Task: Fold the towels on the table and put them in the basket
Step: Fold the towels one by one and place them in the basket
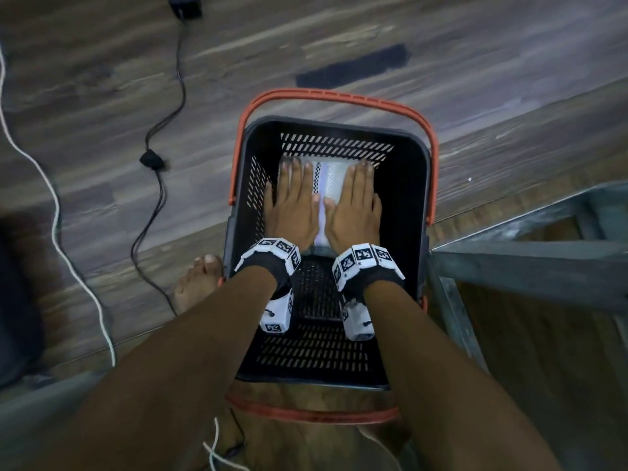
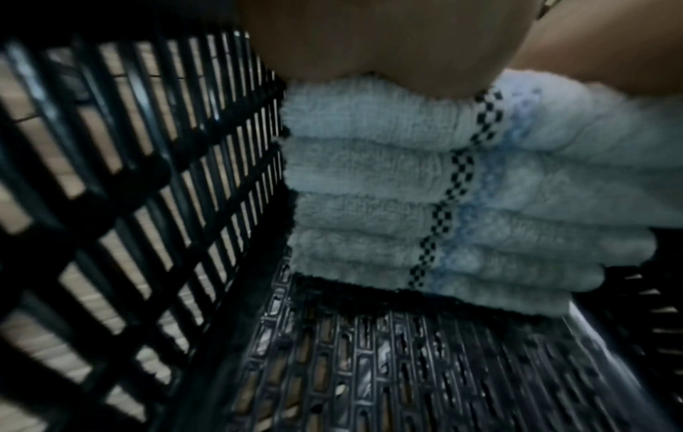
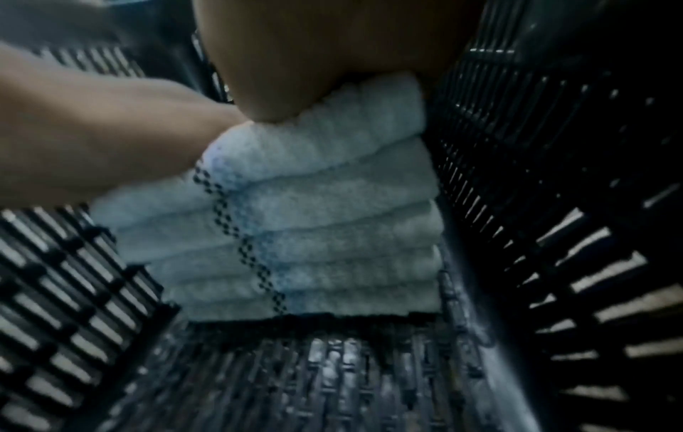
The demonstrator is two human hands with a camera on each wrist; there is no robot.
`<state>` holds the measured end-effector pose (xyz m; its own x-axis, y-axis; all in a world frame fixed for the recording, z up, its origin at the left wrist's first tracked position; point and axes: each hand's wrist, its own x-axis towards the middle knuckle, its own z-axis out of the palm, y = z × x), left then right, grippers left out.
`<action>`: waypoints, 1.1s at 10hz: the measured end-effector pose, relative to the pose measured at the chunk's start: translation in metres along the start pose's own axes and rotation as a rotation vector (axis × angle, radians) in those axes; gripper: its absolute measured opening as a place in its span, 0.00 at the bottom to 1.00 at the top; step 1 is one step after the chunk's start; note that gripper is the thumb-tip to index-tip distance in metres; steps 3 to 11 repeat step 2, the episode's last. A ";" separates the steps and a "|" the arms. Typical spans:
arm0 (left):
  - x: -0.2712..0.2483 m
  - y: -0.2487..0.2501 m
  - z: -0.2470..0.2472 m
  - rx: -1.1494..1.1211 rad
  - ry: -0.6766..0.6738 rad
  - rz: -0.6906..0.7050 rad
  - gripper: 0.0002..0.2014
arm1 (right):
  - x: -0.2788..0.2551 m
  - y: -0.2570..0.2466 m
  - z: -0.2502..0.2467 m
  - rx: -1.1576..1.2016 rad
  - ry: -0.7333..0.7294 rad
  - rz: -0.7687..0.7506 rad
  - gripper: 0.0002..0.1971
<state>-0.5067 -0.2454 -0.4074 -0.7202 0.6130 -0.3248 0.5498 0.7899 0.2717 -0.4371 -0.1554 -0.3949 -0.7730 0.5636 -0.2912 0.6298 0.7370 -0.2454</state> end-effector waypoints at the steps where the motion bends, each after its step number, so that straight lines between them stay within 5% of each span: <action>1: 0.000 0.000 0.002 0.016 -0.029 0.002 0.28 | 0.000 0.003 -0.001 0.008 -0.025 0.010 0.35; 11: 0.001 0.003 -0.008 -0.009 -0.071 -0.006 0.29 | 0.002 -0.001 -0.011 0.024 -0.067 0.020 0.35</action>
